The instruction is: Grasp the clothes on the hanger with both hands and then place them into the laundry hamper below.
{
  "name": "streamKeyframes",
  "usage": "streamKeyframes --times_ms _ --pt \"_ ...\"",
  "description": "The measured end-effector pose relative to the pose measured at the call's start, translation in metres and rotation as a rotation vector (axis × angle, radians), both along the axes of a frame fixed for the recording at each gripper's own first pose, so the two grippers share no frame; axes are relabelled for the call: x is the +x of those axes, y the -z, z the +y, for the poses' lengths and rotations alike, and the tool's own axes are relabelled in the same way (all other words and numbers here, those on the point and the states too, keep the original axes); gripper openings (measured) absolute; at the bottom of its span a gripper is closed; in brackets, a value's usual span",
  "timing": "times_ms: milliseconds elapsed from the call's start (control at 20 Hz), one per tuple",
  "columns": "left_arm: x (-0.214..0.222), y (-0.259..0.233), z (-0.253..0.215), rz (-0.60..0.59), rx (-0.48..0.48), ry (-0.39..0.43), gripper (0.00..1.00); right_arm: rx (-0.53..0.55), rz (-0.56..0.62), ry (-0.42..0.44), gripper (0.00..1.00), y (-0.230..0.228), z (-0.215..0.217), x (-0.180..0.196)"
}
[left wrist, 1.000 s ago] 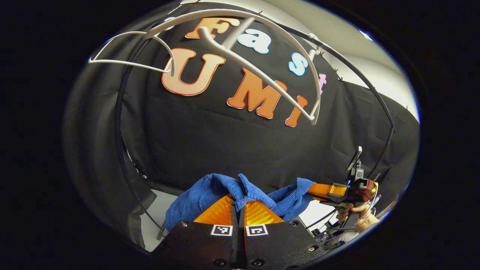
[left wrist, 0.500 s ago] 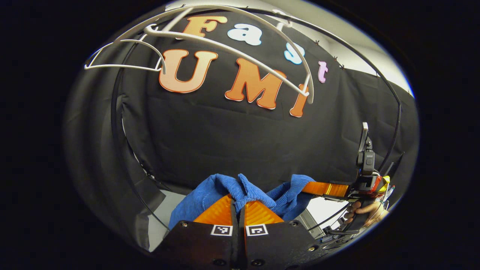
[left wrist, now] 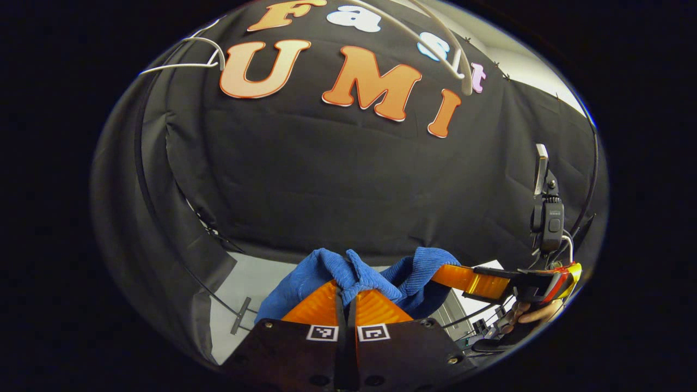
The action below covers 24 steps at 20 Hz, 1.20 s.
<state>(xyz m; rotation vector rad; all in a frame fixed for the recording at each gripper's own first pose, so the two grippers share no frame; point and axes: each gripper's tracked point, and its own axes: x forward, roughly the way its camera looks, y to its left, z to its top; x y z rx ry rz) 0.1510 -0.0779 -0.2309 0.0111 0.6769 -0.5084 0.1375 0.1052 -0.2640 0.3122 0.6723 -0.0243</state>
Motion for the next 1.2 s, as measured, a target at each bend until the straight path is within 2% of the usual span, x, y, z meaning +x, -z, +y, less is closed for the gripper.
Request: streamKeyframes --times_ms 550,850,1200 --pt "0.003 0.063 -0.021 0.150 0.103 0.001 0.00 -0.088 0.175 0.016 0.08 0.079 -0.029 -0.006" --pt "-0.009 0.094 -0.012 0.278 0.192 -0.022 0.00 -0.110 0.305 0.026 0.08 0.129 -0.039 -0.028" --pt "-0.023 0.108 0.004 0.382 0.273 -0.058 0.01 -0.116 0.385 0.030 0.09 0.145 -0.036 -0.037"
